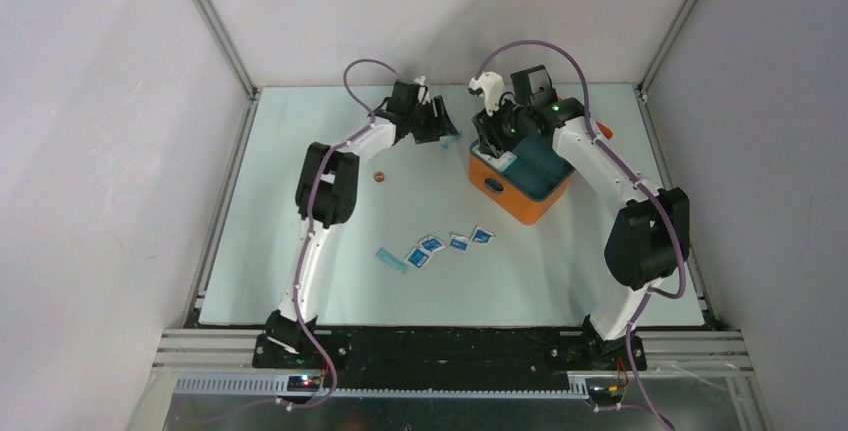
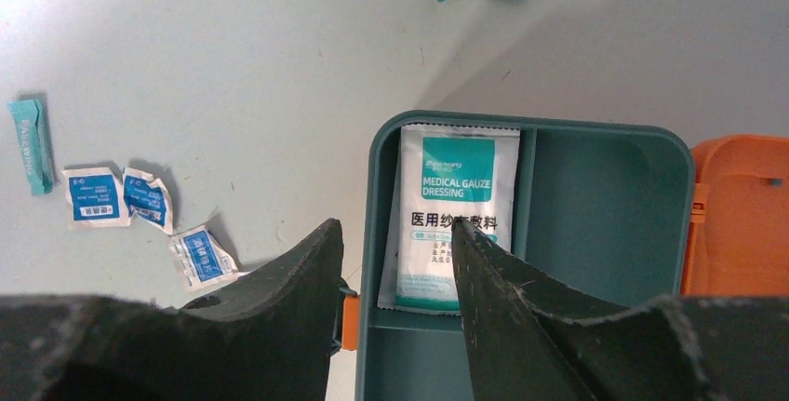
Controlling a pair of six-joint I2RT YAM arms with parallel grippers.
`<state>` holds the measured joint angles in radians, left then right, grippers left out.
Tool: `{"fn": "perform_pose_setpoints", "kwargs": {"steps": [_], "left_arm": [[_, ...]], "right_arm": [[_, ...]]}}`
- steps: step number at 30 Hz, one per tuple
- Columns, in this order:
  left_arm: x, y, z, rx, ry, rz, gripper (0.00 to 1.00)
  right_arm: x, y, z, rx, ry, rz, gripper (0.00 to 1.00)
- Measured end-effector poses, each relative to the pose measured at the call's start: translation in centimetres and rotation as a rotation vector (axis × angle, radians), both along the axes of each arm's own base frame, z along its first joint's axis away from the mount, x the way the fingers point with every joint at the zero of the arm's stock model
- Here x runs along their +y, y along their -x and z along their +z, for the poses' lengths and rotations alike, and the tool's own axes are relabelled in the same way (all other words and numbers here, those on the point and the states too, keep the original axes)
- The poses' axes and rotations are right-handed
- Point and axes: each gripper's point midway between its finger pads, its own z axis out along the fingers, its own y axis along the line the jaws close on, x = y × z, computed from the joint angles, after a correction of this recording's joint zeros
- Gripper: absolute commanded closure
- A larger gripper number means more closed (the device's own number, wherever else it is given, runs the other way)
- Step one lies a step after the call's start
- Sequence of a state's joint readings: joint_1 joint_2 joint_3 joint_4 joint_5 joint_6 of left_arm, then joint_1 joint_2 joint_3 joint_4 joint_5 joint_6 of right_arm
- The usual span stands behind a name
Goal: Organize the medicine kit
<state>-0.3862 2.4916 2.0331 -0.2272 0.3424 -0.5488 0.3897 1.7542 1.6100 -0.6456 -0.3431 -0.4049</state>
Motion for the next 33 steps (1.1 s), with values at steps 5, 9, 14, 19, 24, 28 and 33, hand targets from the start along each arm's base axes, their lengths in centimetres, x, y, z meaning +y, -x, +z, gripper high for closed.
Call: {"fn": "perform_pose_setpoints", "kwargs": {"steps": [5, 9, 14, 19, 24, 28, 33], "left_arm": [[-0.4, -0.1, -0.2, 0.029, 0.017, 0.062, 0.37], [-0.4, -0.2, -0.2, 0.068, 0.046, 0.117, 0.41], [-0.3, -0.2, -0.5, 0.101, 0.053, 0.163, 0.5], [-0.2, 0.4, -1.0, 0.135, 0.029, 0.185, 0.6], [-0.1, 1.2, -1.2, 0.149, -0.032, 0.17, 0.63], [0.3, 1.5, -1.3, 0.137, -0.093, 0.145, 0.63], [1.1, 1.9, -1.3, 0.117, -0.175, 0.103, 0.68]], "right_arm": [[-0.1, 0.0, 0.0, -0.001, 0.004, -0.004, 0.49], [-0.2, -0.1, -0.1, -0.003, 0.008, -0.008, 0.48], [-0.2, -0.1, -0.1, -0.005, 0.012, -0.008, 0.48], [-0.3, -0.2, -0.1, -0.01, 0.019, -0.007, 0.48], [-0.4, -0.2, -0.1, -0.014, 0.024, -0.006, 0.48], [-0.4, -0.2, -0.1, -0.015, 0.025, -0.006, 0.48], [-0.4, -0.3, -0.1, -0.016, 0.024, -0.006, 0.48]]}}
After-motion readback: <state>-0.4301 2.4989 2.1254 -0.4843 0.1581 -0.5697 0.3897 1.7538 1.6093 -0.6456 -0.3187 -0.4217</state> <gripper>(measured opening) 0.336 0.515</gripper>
